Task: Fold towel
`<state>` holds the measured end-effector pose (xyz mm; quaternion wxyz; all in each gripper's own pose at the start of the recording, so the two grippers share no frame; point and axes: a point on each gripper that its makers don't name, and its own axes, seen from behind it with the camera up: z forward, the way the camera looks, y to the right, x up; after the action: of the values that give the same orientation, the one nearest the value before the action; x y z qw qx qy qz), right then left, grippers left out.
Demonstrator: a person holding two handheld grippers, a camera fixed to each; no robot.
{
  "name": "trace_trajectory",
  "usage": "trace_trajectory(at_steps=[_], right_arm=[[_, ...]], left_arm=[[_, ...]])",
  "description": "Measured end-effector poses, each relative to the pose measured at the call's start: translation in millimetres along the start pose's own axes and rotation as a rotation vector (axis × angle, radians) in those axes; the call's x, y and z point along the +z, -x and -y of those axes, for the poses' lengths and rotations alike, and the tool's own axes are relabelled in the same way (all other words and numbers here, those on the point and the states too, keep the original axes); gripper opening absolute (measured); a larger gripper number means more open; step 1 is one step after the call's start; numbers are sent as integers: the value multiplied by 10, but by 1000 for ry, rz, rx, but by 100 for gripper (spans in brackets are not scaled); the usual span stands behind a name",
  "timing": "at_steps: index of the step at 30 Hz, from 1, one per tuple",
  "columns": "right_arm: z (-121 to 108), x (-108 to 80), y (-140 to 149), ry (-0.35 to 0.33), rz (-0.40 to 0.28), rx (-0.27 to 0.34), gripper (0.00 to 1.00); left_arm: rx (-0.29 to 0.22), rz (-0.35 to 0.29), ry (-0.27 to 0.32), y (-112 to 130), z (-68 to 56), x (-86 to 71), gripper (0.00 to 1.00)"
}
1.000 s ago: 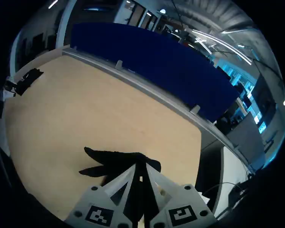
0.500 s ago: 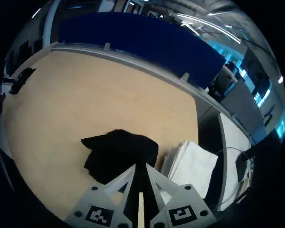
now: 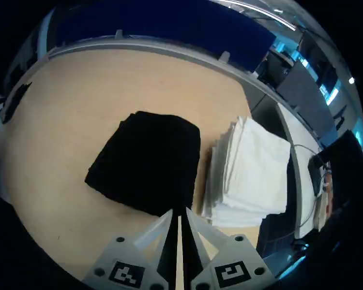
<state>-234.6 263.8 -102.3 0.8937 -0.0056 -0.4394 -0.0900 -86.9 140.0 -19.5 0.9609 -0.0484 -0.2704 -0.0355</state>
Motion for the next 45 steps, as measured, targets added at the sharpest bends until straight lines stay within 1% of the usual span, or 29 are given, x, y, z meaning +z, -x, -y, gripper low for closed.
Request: trace_trajectory(at_steps=[5, 9, 12, 17, 21, 25, 31, 33, 35, 37, 41, 45], right_arm=[[41, 188, 213, 4, 46, 39, 4], [76, 284, 289, 4, 59, 75, 3], [76, 310, 299, 10, 59, 94, 4], [68, 306, 283, 21, 51, 106, 5], [49, 270, 269, 37, 39, 113, 9], [27, 228, 261, 57, 23, 126, 21], [5, 150, 267, 78, 2, 142, 58], [-6, 125, 267, 87, -6, 145, 61], [-24, 101, 261, 101, -17, 150, 71], [-10, 82, 247, 102, -31, 158, 78], [33, 47, 208, 97, -57, 179, 100], [67, 20, 167, 94, -82, 194, 100]], left_arm=[[8, 1, -4, 16, -21, -7, 93], [12, 4, -6, 33, -29, -8, 93], [14, 4, -8, 35, -32, -15, 93], [11, 3, -9, 31, -25, -26, 93], [8, 1, -9, 13, -24, -32, 93], [9, -4, -10, -6, -15, -48, 93], [2, -11, -8, -18, -11, -64, 93], [-1, -13, -7, -18, -12, -68, 93], [-2, -14, -7, -17, -13, -74, 93], [-3, -16, -6, -19, -12, -78, 93], [-5, -21, -6, -29, -5, -82, 93], [-8, -30, -6, -50, 3, -77, 93]])
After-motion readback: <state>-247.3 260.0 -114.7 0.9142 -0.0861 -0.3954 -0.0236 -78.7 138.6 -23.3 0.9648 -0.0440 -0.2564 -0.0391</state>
